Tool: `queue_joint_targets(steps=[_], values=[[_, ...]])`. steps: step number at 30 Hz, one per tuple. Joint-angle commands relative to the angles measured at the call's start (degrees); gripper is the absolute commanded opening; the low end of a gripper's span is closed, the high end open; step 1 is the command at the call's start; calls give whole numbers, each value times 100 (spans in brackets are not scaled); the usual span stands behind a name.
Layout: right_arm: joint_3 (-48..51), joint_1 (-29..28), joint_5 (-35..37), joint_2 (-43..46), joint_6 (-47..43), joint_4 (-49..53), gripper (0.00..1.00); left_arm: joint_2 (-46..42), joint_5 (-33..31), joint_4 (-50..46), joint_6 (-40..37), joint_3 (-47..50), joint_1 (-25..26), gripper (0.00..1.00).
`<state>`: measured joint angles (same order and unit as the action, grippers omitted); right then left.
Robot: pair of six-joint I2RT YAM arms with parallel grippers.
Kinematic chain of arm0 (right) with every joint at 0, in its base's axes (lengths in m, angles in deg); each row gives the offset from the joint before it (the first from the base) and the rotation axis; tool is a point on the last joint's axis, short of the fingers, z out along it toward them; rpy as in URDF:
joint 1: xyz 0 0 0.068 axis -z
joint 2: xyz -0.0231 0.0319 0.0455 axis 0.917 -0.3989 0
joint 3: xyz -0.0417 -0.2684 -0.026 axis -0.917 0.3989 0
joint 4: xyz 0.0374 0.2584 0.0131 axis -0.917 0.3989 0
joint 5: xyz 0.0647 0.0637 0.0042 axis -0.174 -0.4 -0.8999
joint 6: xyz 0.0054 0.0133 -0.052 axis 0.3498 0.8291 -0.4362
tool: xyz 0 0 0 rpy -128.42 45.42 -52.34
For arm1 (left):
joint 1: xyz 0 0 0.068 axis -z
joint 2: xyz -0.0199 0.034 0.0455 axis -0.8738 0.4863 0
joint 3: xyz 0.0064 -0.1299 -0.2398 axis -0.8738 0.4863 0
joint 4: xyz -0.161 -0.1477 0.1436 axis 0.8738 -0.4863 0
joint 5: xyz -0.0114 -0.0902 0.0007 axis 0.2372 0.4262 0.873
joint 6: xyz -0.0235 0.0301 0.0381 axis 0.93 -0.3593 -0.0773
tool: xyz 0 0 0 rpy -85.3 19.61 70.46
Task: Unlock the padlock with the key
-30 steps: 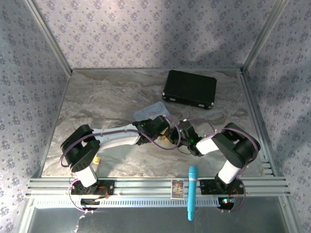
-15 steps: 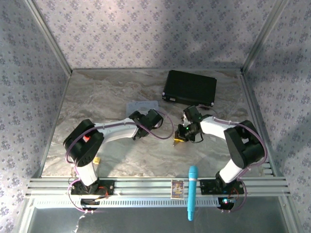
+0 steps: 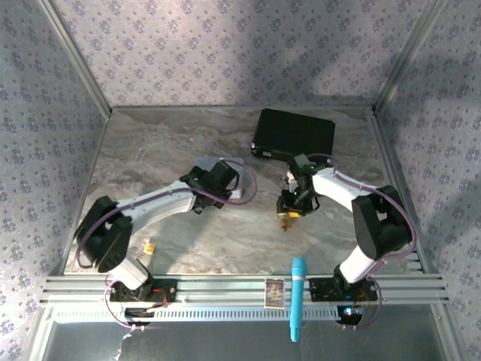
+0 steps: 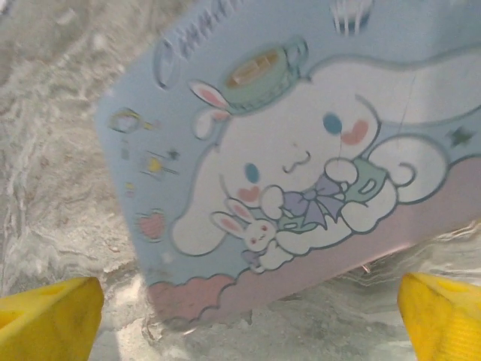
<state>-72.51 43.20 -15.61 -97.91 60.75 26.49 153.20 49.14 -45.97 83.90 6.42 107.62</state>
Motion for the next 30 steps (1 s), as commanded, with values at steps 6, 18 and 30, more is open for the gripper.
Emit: queue_joint_targets(steps=[6,18,30], values=[[72,-242,2559,1248,-63,-309,73,-1145,-465,441,1106,379,-509,100],[1647,995,3957,2738,-1384,-3408,98,-1745,-1065,2413,803,1683,-2762,100],[3559,2192,2697,2113,-2254,-7645,97,-518,668,5950,-67,3083,-4079,100]])
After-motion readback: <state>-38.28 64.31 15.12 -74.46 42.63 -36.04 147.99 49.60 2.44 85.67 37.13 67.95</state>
